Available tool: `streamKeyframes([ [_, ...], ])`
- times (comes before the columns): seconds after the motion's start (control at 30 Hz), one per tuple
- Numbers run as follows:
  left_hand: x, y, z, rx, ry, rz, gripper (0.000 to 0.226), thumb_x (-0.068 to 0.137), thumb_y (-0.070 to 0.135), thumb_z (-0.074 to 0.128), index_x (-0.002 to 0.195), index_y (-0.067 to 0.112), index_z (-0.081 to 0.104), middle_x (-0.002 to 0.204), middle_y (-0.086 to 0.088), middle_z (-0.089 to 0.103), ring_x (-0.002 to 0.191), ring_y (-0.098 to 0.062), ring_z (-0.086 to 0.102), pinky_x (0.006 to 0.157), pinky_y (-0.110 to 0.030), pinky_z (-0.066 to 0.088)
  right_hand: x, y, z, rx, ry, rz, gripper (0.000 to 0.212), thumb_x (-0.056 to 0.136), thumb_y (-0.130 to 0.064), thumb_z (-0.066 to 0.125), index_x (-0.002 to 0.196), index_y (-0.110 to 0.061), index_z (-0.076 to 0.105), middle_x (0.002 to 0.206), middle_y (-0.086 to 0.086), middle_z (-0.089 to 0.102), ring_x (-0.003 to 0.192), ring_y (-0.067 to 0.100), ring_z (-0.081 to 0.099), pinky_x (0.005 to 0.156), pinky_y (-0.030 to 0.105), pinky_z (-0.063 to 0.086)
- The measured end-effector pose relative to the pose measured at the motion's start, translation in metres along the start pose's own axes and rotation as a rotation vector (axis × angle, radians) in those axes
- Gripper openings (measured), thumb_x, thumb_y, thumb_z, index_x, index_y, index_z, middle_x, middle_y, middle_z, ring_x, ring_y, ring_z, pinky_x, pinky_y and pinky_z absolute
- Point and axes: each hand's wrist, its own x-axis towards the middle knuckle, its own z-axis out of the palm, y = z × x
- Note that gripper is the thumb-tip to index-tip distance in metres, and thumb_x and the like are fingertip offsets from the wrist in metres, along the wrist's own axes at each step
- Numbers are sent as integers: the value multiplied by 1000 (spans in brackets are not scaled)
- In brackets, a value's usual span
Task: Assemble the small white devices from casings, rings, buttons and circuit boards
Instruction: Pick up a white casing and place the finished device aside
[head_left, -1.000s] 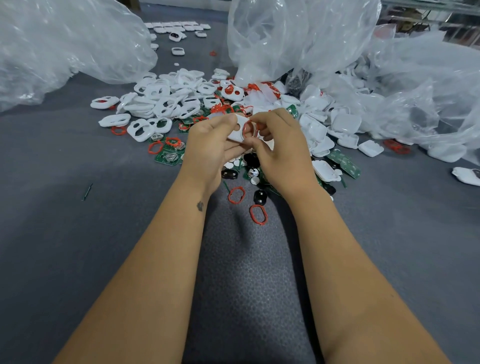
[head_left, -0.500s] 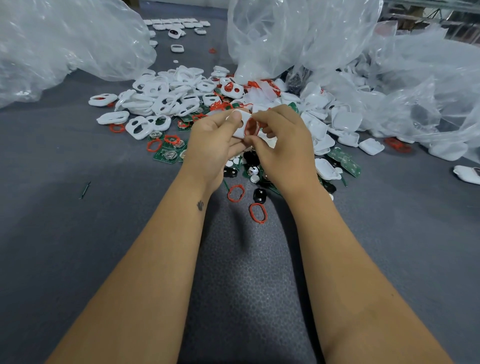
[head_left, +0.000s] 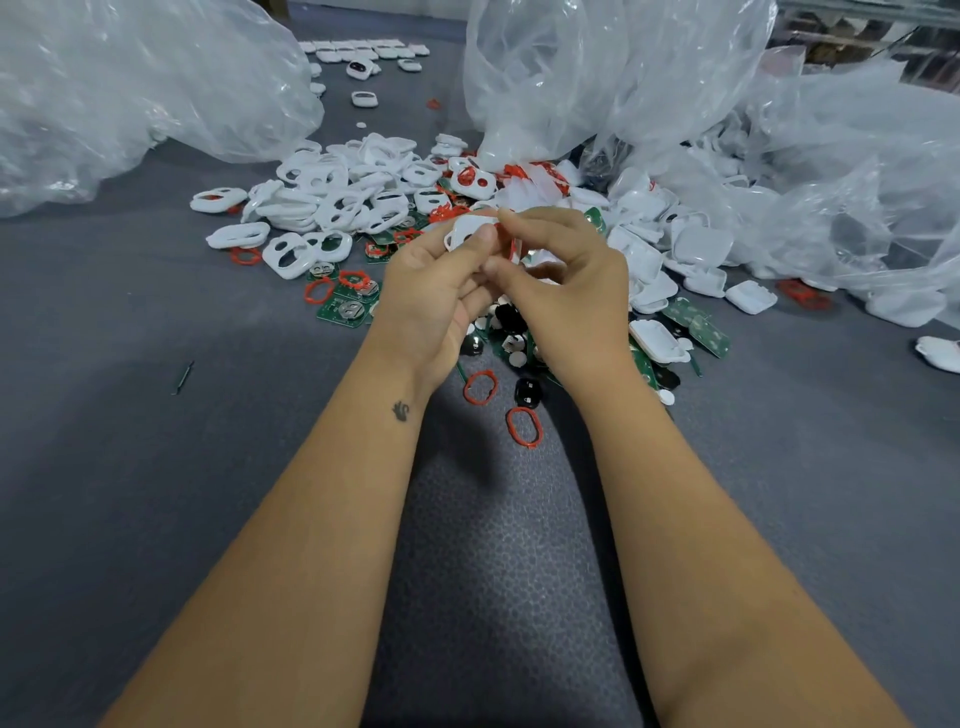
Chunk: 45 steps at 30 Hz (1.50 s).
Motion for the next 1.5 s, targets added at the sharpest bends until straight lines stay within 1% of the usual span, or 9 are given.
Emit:
streamKeyframes([
  [0.2, 2, 3, -1, -48, -20, -6, 19, 98, 1, 49, 109, 2, 64, 102, -13, 72, 98, -23, 70, 83, -31, 57, 0, 3, 0, 226, -72, 36, 32, 90, -1, 59, 118, -15, 66, 112, -1, 69, 108, 7, 63, 89, 17, 48],
  [0.33, 2, 4, -4, -28, -69, 8, 20, 98, 1, 48, 109, 3, 64, 103, -13, 73, 100, -24, 70, 84, -30, 56, 4, 6, -1, 390, -92, 139, 29, 90, 4, 60, 113, -11, 69, 108, 0, 72, 106, 13, 66, 96, 26, 51],
  [0.47, 3, 5, -7, 8, -113, 8, 19, 98, 2, 49, 112, 2, 62, 101, -12, 72, 97, -22, 70, 84, -30, 56, 5, 6, -4, 530, -104, 164, 27, 86, 10, 62, 99, -12, 72, 90, -4, 75, 92, 9, 69, 83, 20, 52],
  [0.7, 2, 5, -5, 18, -134, 23, 17, 97, 2, 49, 108, 2, 62, 96, -9, 74, 93, -21, 71, 83, -30, 56, 5, -1, -7, 565, -68, 153, 30, 82, 13, 65, 99, -11, 66, 79, -2, 72, 79, 12, 66, 76, 22, 52],
  [0.87, 1, 6, -3, 7, -136, 35, 17, 97, 0, 49, 107, 4, 62, 96, -8, 74, 93, -21, 71, 84, -31, 56, 6, -3, -8, 517, -46, 149, 27, 81, 15, 65, 96, -9, 65, 80, 3, 70, 80, 15, 66, 76, 23, 53],
  [1.13, 0, 6, -3, 44, -137, 62, 17, 97, 1, 50, 111, 3, 59, 94, -7, 74, 92, -21, 70, 84, -31, 56, 6, -3, -9, 396, -22, 109, 26, 81, 11, 67, 91, -13, 67, 68, -12, 68, 72, 3, 63, 70, 18, 51],
  [1.3, -1, 6, 0, -10, -91, 37, 16, 98, 2, 48, 107, 1, 62, 91, -7, 74, 90, -19, 71, 81, -29, 57, 7, 1, -9, 503, -57, 166, 19, 86, 5, 65, 97, -10, 69, 84, 3, 71, 87, 17, 65, 81, 28, 52],
  [1.4, -1, 7, 2, -119, -39, -27, 16, 99, 5, 49, 104, 1, 64, 91, -7, 76, 89, -17, 73, 76, -26, 58, 7, 3, -9, 618, -118, 248, 20, 95, -1, 54, 105, -10, 68, 96, 3, 73, 94, 15, 67, 84, 27, 53],
  [1.5, 0, 6, 2, -168, -10, -54, 18, 98, 5, 49, 108, 0, 64, 96, -10, 75, 92, -18, 72, 77, -25, 57, 6, 1, -5, 463, -60, 225, 24, 92, 0, 58, 107, -16, 68, 101, 4, 71, 96, 12, 66, 81, 23, 52],
])
